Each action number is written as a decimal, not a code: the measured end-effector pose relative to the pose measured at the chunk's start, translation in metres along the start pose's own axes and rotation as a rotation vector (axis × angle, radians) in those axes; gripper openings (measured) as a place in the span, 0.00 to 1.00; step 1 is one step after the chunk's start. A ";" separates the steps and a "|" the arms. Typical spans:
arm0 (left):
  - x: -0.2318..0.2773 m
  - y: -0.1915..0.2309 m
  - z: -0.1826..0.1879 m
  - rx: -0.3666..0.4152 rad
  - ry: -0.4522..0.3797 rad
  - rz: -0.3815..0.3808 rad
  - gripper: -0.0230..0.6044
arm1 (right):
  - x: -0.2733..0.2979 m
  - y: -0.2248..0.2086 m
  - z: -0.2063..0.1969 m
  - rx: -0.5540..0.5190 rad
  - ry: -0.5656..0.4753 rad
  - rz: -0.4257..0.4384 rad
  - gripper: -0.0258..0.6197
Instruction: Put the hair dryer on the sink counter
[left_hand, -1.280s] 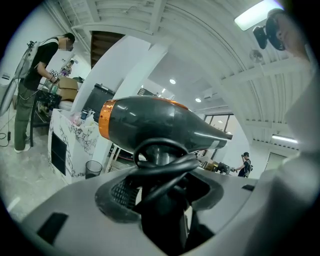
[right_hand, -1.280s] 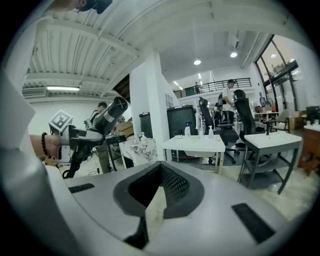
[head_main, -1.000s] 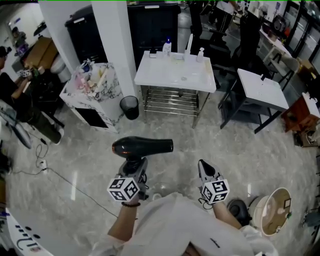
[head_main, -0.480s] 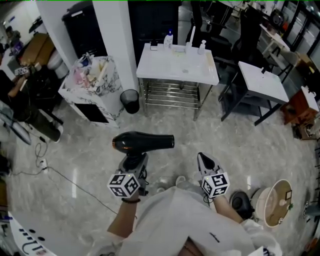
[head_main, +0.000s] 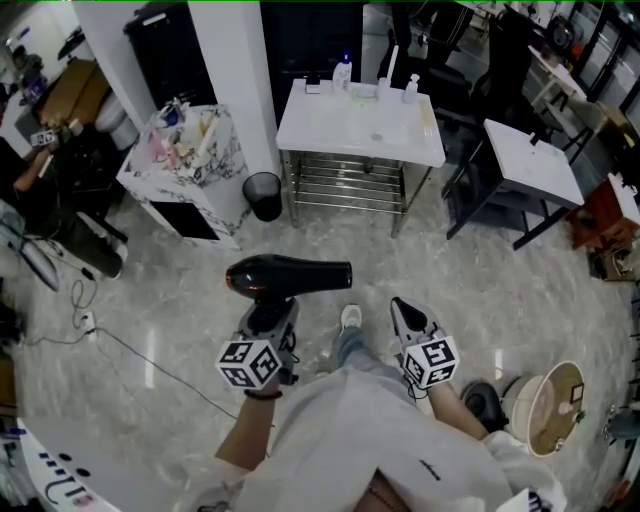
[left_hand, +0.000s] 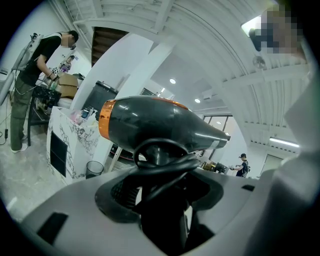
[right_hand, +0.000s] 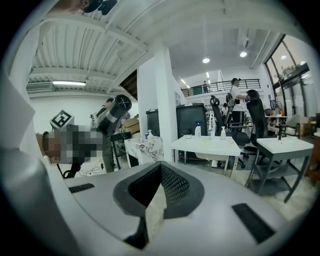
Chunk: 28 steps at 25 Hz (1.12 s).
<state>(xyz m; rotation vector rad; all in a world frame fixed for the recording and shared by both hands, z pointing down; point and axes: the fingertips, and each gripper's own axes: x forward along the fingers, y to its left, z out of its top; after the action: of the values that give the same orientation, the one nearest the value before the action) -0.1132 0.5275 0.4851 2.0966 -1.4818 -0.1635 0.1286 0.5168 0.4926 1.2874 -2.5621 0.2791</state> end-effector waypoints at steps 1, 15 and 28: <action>0.004 0.001 0.002 0.002 -0.002 0.001 0.46 | 0.005 -0.003 0.001 0.003 -0.003 0.002 0.07; 0.140 0.025 0.043 0.020 0.003 0.010 0.46 | 0.112 -0.088 0.028 0.020 -0.023 0.022 0.07; 0.293 0.031 0.101 0.025 -0.004 0.028 0.46 | 0.221 -0.200 0.079 0.006 -0.012 0.069 0.07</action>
<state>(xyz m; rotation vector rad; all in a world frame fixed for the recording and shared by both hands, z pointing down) -0.0681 0.2196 0.4796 2.0953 -1.5228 -0.1393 0.1521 0.2092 0.4985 1.2073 -2.6212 0.2935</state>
